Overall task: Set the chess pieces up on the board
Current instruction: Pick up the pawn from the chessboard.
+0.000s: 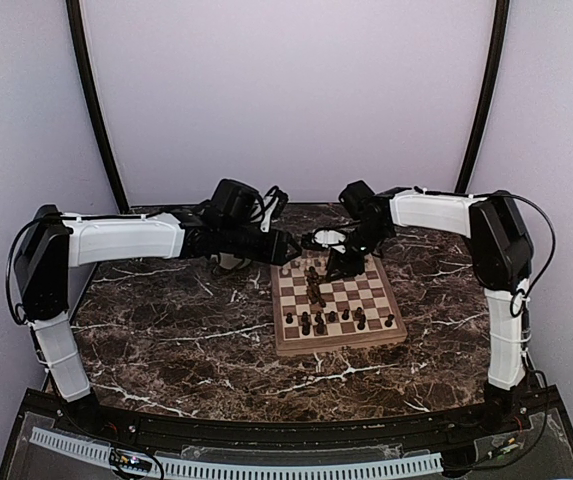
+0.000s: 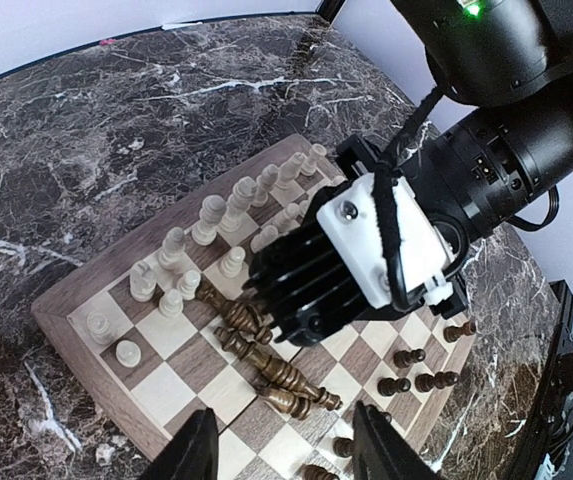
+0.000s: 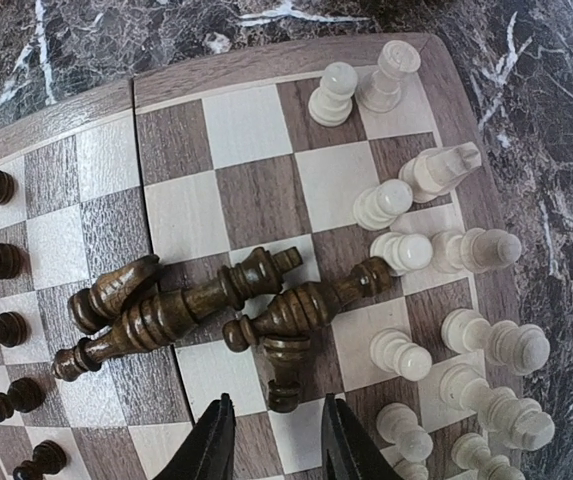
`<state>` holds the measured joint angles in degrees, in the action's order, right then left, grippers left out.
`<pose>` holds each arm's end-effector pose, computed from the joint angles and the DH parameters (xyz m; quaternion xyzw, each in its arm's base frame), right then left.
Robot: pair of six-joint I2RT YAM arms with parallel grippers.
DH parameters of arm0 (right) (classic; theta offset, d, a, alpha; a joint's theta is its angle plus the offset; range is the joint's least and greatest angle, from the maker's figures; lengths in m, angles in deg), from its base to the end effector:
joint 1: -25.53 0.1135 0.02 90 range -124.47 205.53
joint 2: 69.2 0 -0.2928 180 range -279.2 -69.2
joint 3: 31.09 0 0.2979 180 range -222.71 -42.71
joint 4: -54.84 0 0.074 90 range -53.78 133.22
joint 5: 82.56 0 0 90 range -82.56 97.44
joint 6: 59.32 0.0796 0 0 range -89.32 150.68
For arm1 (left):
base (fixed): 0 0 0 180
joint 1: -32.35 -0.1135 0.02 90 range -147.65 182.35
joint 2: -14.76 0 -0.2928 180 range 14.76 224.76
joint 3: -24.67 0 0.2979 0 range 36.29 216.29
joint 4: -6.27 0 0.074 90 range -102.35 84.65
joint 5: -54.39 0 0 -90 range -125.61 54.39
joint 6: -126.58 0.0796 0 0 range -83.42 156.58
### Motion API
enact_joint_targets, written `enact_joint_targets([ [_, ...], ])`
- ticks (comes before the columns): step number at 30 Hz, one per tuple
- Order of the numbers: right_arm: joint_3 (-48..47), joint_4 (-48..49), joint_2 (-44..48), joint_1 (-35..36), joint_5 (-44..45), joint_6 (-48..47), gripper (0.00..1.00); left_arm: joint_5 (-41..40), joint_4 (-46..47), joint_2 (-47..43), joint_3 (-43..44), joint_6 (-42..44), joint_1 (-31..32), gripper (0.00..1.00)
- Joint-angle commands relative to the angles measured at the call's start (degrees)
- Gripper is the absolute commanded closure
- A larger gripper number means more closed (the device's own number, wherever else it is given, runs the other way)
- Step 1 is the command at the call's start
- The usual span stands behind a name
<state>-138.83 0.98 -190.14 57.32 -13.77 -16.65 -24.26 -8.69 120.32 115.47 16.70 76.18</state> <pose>0.4254 0.2975 0.1601 -0.6417 0.7193 0.1523 0.2180 0.3633 -0.3705 0.2443 0.2271 0.8315 -0.3363 0.3793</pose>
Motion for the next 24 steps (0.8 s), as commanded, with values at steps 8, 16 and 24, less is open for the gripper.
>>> enact_joint_targets([
  [8, -3.4, -0.1, -3.0, 0.5, -0.5, 1.1, 0.66, -0.9, 0.7, -2.7, -1.9, 0.1, -1.1, 0.52],
  [16, -4.8, -1.5, -4.9, 0.7, -0.8, 0.6, 0.66, -0.7, 0.8, -2.3, -1.9, 0.1, -1.3, 0.52],
  [24, -4.7, -3.6, -5.6, 0.7, -0.8, -0.8, 0.73, -0.3, 0.9, -1.9, -1.6, 0.2, -1.3, 0.51],
])
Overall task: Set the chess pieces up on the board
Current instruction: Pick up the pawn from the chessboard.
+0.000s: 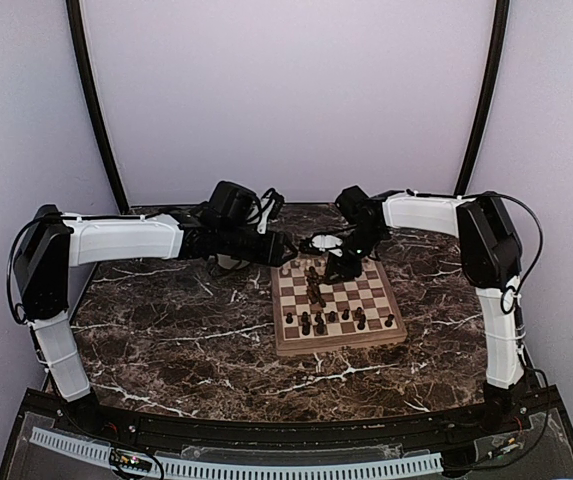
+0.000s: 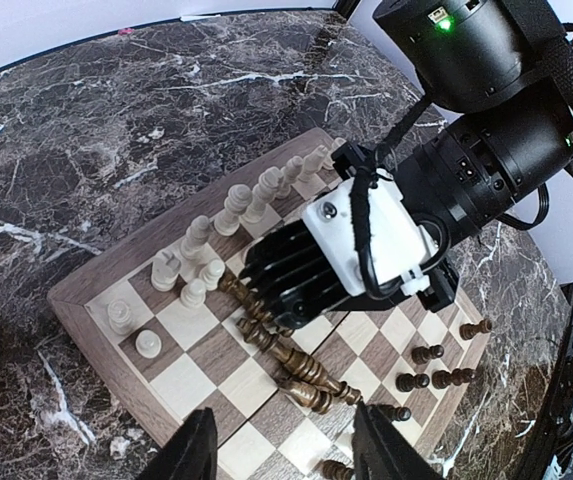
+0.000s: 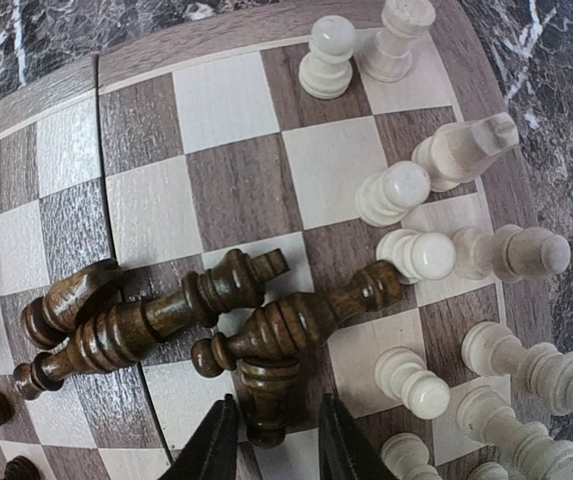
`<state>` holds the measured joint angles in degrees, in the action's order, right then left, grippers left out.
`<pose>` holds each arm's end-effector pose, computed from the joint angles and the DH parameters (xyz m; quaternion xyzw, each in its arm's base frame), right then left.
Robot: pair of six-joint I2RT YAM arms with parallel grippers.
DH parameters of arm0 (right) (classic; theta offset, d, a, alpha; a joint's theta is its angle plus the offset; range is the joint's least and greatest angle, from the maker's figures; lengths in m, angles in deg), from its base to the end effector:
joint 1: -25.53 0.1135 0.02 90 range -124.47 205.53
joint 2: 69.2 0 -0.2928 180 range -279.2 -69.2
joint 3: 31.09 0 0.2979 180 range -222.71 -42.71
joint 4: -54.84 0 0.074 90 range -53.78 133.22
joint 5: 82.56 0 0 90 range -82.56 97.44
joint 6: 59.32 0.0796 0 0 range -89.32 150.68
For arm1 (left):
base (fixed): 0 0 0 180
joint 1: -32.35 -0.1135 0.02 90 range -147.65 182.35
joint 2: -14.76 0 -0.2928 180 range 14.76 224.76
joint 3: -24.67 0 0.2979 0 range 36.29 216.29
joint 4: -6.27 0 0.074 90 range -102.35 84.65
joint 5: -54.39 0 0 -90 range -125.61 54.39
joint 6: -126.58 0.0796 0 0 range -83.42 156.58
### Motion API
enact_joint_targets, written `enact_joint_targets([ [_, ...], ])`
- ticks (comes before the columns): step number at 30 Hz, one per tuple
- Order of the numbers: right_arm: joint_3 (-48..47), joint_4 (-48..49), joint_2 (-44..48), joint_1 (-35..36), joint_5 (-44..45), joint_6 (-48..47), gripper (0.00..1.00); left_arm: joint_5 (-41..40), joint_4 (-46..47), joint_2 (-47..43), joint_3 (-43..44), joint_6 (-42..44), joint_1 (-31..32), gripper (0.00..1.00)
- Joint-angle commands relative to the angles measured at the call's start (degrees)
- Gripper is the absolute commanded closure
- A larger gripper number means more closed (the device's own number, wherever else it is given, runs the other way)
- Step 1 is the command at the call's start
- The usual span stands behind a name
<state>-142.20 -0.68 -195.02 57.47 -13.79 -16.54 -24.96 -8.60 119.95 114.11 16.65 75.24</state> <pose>0.4342 0.3046 0.1358 -0.6413 0.7262 0.1574 0.1914 0.3669 -0.3609 0.2377 0.2172 0.8385 -0.3258 0.3789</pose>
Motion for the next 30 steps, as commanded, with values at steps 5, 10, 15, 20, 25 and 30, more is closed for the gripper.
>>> enact_joint_targets([
  [5, 0.6, -2.9, 1.2, 0.6, -0.5, -2.5, 0.82, 0.7, 1.2, -1.2, -0.1, 0.1, -0.4, 0.51],
  [10, 4.0, -3.3, 4.7, 0.6, 0.4, -4.0, 0.85, 1.1, 1.7, -1.0, -0.3, -0.1, -0.4, 0.51],
  [15, 7.5, -3.3, 7.4, 0.5, 2.1, -4.7, 0.88, 2.0, 2.5, -0.3, -0.4, -0.6, -0.5, 0.51],
  [20, 10.4, -2.9, 10.1, 0.5, 3.5, -5.2, 0.89, 3.4, 3.1, 0.6, -0.2, -1.3, -0.5, 0.51],
  [25, 12.6, -0.9, 13.4, 0.5, 5.2, -6.2, 0.9, 7.7, 3.1, 3.6, 1.9, -3.0, -0.5, 0.5],
  [30, 11.6, -1.2, 14.2, 0.5, 6.2, -6.8, 0.91, 11.9, 3.1, 6.6, 5.3, -7.1, -0.4, 0.5],
])
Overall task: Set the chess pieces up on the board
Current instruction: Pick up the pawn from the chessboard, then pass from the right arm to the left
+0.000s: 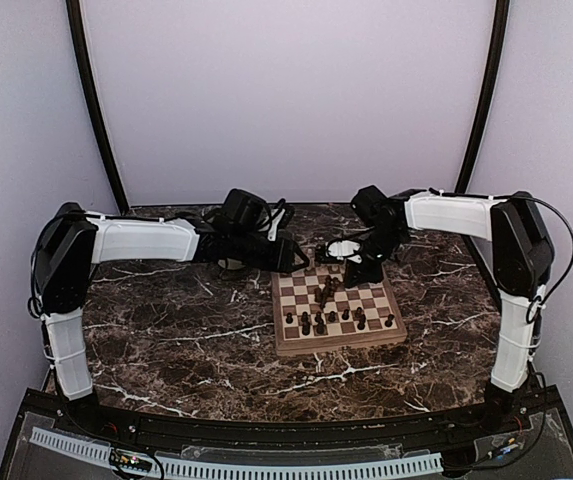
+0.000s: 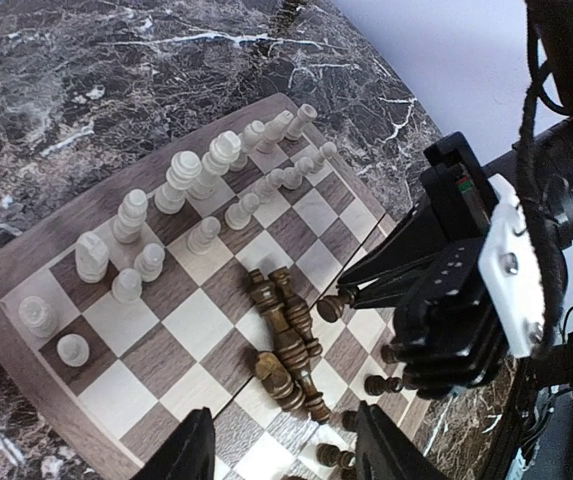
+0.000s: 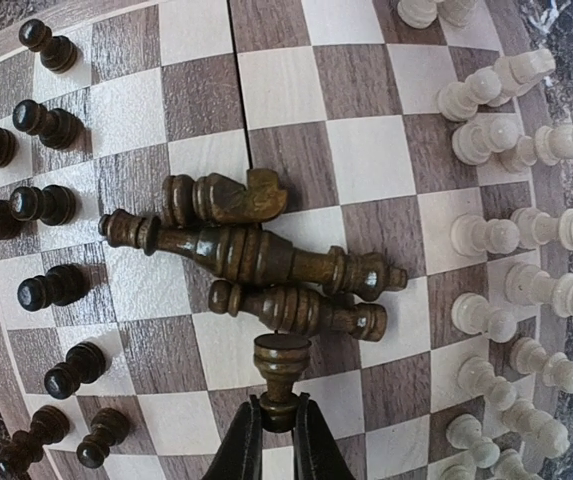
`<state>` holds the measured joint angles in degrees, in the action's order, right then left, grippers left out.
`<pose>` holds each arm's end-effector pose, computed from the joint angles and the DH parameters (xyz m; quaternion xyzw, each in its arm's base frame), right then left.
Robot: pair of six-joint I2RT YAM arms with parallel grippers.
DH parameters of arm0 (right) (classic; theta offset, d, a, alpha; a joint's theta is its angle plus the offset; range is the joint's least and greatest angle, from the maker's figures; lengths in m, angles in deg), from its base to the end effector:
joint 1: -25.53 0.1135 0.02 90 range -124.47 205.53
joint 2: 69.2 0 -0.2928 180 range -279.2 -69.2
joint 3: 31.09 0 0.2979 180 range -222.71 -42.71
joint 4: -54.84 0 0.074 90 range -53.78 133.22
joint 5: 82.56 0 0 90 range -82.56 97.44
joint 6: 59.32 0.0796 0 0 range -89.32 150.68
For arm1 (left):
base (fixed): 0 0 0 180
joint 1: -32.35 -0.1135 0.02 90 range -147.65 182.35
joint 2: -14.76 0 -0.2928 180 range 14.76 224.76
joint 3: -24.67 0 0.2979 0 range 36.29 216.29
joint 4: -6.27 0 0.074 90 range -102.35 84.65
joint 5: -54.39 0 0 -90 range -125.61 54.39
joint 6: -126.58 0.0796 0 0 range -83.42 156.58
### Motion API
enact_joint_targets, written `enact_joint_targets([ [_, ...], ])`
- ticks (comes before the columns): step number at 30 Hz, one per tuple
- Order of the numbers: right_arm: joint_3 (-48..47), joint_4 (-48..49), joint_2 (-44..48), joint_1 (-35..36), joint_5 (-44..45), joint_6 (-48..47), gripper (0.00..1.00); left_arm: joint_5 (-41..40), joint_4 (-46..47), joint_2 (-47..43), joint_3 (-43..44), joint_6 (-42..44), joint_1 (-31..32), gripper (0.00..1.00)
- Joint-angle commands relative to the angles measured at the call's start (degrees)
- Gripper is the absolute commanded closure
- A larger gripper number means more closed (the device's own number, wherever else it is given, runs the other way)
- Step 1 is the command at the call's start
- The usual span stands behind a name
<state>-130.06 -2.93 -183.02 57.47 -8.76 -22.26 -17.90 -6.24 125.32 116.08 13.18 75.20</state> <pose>0.3881 0.2681 0.1614 -0.6761 0.7079 0.1097 0.1725 0.3734 -0.3794 0.2113 0.2197 0.8377 -0.3757 0.3299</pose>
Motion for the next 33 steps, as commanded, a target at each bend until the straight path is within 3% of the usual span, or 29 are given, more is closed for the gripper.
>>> enact_joint_targets([
  [1, -0.8, 0.9, 2.3, 0.5, 1.0, -1.1, 0.91, 5.5, 0.7, 1.8, 3.6, -4.0, -0.4, 0.5],
  [10, -2.8, -0.3, 4.5, 0.4, -0.7, 0.1, 0.91, 9.0, 3.5, 2.7, 3.2, -4.6, -0.4, 0.5],
  [24, -7.3, -3.0, 6.5, 0.4, -11.2, 3.6, 0.89, 18.1, 11.6, 4.8, 3.1, -9.5, -0.4, 0.46],
  [33, -7.7, -4.6, 7.8, 1.0, -13.0, 3.1, 0.88, 21.5, 14.2, 6.7, 4.4, -11.8, -0.4, 0.52],
])
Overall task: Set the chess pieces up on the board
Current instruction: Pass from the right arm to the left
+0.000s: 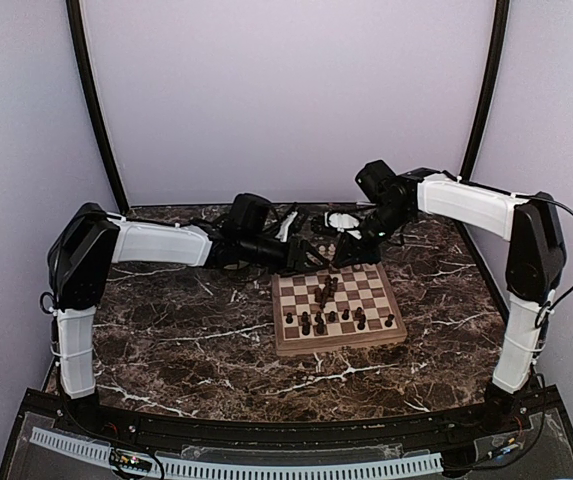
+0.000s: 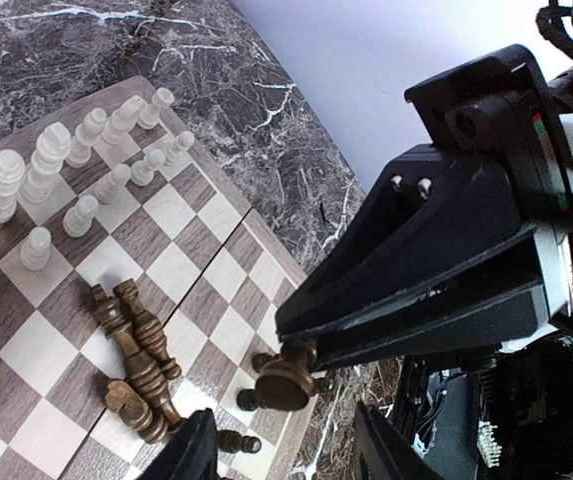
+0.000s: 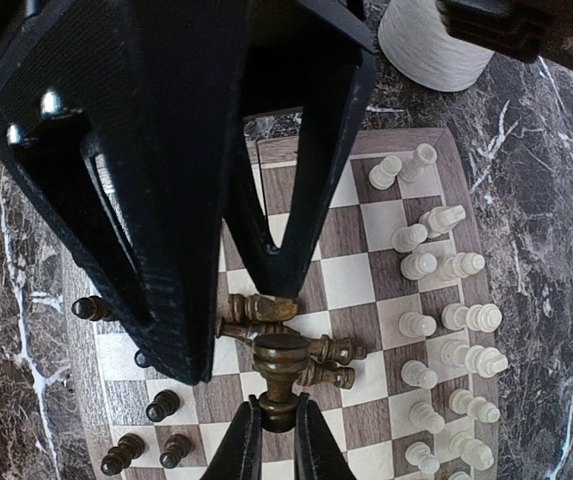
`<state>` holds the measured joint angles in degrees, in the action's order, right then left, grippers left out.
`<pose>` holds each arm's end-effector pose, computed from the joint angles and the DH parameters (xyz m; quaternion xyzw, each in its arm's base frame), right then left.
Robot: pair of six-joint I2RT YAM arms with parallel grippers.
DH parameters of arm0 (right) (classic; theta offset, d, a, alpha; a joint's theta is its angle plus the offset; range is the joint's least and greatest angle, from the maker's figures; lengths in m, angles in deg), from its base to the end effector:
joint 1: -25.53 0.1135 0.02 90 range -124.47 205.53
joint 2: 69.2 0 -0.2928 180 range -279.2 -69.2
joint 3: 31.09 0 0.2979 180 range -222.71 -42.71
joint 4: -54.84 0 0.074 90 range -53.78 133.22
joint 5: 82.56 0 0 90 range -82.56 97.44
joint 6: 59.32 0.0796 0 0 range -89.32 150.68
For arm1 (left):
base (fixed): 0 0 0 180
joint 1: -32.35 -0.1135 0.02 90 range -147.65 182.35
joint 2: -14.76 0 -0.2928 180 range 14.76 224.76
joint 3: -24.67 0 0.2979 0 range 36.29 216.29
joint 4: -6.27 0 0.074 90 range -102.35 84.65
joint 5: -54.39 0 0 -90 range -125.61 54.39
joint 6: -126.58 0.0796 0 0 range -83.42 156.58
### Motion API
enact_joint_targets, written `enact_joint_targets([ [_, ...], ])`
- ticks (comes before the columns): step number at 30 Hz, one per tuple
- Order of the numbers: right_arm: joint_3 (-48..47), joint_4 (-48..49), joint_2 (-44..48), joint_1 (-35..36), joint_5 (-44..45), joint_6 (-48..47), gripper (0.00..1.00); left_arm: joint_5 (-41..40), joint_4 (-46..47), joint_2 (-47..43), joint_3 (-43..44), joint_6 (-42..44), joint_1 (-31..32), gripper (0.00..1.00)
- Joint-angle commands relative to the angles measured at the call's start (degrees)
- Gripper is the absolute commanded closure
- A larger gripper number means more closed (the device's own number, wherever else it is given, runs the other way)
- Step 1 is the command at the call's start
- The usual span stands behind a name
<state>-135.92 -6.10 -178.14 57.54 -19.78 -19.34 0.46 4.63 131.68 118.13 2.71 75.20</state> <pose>0.3820 0.2817 0.2378 -0.6611 0.6827 0.1941 0.2433 0.3722 -0.4092 0.1973 0.2284 0.7869 -0.5215 0.2379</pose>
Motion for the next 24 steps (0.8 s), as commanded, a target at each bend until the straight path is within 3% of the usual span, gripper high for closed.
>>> enact_joint_targets([
  [1, -1.8, -1.5, 2.9, 0.9, -2.0, 0.1, 0.88, 3.4, 3.4, 0.5, 2.6, -1.4, -0.5, 0.54],
  [10, -1.8, -2.1, 3.4, 1.5, -1.9, -0.1, 0.88, 5.1, 4.6, 1.4, 3.2, -2.2, -0.5, 0.63],
  [24, -2.2, -2.1, 3.7, 1.8, -1.3, 0.4, 0.84, 7.9, 7.6, 1.8, 2.8, -2.9, -0.5, 0.88],
])
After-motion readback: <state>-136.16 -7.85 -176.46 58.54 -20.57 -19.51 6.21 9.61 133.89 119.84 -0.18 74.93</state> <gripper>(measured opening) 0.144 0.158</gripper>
